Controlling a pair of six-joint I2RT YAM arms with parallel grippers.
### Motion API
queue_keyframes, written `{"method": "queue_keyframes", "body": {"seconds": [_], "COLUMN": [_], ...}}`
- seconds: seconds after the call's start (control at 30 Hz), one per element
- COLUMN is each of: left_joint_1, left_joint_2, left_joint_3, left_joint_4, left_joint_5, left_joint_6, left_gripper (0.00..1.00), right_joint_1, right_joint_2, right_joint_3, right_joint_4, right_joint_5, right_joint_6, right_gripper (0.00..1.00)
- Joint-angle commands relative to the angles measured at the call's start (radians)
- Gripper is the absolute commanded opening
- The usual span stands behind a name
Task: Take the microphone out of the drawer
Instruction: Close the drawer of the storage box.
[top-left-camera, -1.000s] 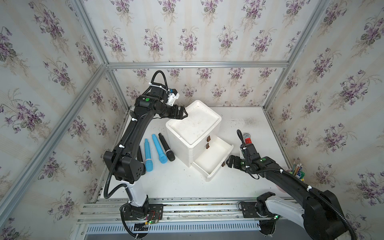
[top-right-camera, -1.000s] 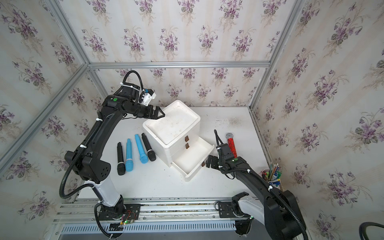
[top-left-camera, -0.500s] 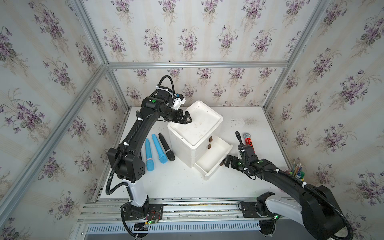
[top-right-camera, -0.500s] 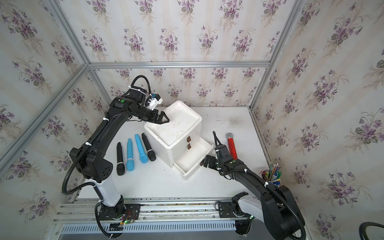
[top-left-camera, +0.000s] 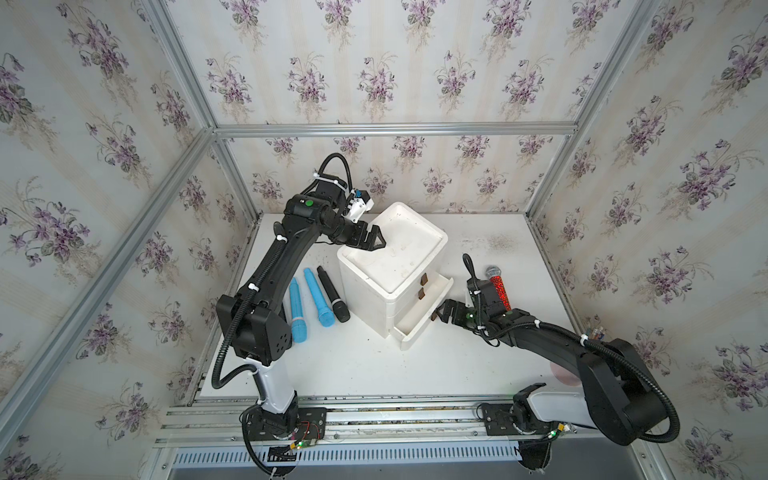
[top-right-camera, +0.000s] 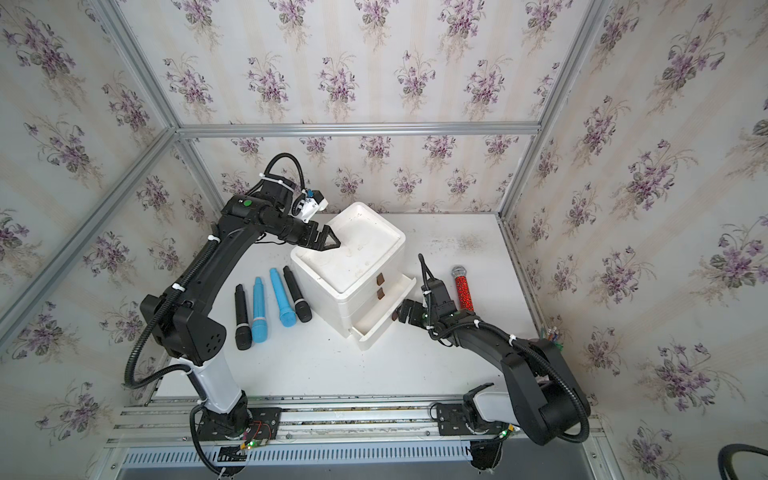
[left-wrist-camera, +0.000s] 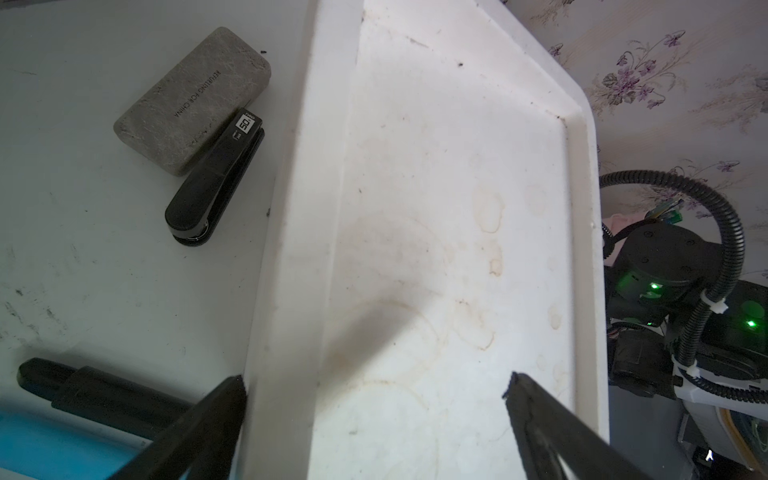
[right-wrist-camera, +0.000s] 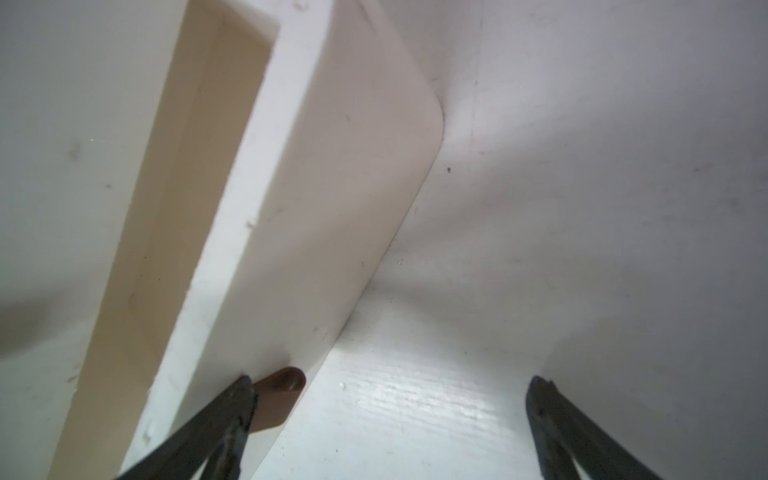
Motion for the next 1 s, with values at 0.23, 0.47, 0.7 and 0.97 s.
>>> {"method": "queue_keyframes", "body": {"seconds": [0.23, 0.47, 0.7, 0.97], "left_joint_1": [-0.03, -0.033, -0.044, -0.053], "left_joint_2": [-0.002, -0.004, 0.012, 0.028], "left_joint_3": [-0.002, 0.002, 0.012, 0.016], "left_joint_4": [-0.028, -0.028, -0.029, -0.02], "left_joint_5": [0.077, 0.092, 0.114, 0.115], "left_joint_6": [0.008, 0.004, -0.001, -0.006], "left_gripper": [0.99, 0.99, 0.99, 0.99], "right_joint_1": [0.031, 0.044, 0.046, 0.047], "right_joint_2": [0.099, 0.13, 0.145, 0.134], "right_joint_3": [0.058, 0.077, 0.077, 0.087], "right_joint_4": [0.125, 0.152, 0.199, 0.185], "right_joint_5": [-0.023, -0.033, -0.045, -0.023], "right_joint_6": [0.023, 0.034, 0.059, 0.058], "right_gripper": [1.0, 1.0, 1.0, 1.0]}}
